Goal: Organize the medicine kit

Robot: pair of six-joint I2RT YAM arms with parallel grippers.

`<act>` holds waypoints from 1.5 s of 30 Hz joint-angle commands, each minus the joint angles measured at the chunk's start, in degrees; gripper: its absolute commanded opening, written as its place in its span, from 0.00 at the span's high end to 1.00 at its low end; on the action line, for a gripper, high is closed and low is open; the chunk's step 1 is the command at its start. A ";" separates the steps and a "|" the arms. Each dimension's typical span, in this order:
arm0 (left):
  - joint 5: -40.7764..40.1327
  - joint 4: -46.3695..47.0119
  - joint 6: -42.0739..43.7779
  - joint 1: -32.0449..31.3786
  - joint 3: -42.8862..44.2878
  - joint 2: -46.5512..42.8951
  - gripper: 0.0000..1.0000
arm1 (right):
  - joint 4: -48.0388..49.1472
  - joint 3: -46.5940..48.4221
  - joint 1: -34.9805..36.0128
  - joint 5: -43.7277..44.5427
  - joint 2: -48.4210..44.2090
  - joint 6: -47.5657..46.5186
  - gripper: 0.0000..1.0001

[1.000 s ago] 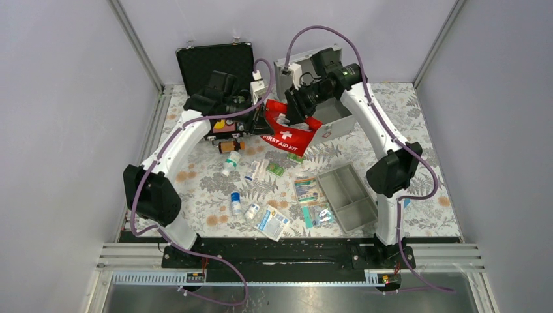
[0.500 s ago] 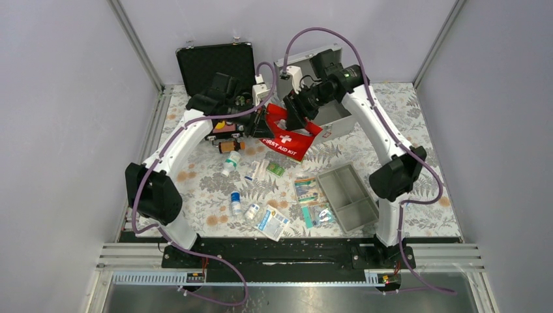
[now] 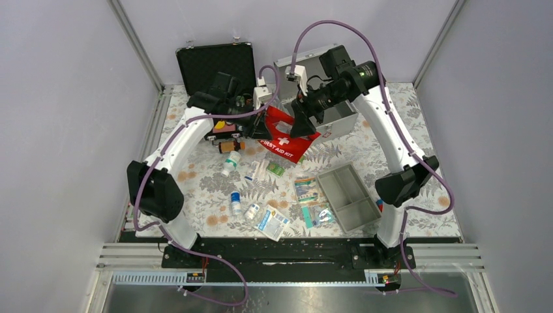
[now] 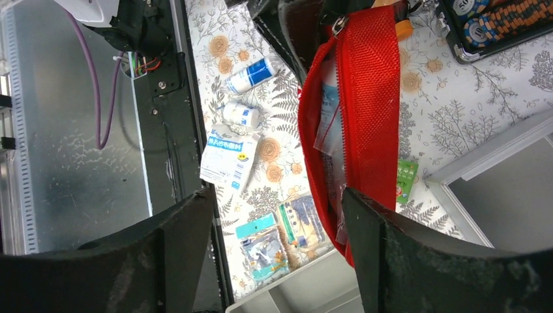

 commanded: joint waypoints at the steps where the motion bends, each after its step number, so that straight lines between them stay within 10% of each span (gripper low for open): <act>1: 2.32 -0.36 2.63 -0.10 3.52 -0.31 1.00 | 2.32 1.61 -0.35 -3.19 2.50 -1.77 0.19; 11: 3.21 -0.32 -0.07 -0.10 5.93 1.32 1.00 | 5.11 -2.42 0.77 -5.66 3.91 -7.97 0.01; 20: 1.19 3.04 -10.24 0.09 8.05 4.92 1.00 | 23.76 -15.52 1.22 0.87 -7.89 -3.34 0.06; 33: 4.96 -2.23 -1.17 0.07 7.68 3.53 1.00 | 32.20 -25.56 1.06 9.43 -14.54 -6.26 0.00; 45: 4.47 -1.82 1.50 0.01 7.30 1.20 1.00 | 29.70 -22.92 1.12 -1.61 -6.41 -1.10 0.01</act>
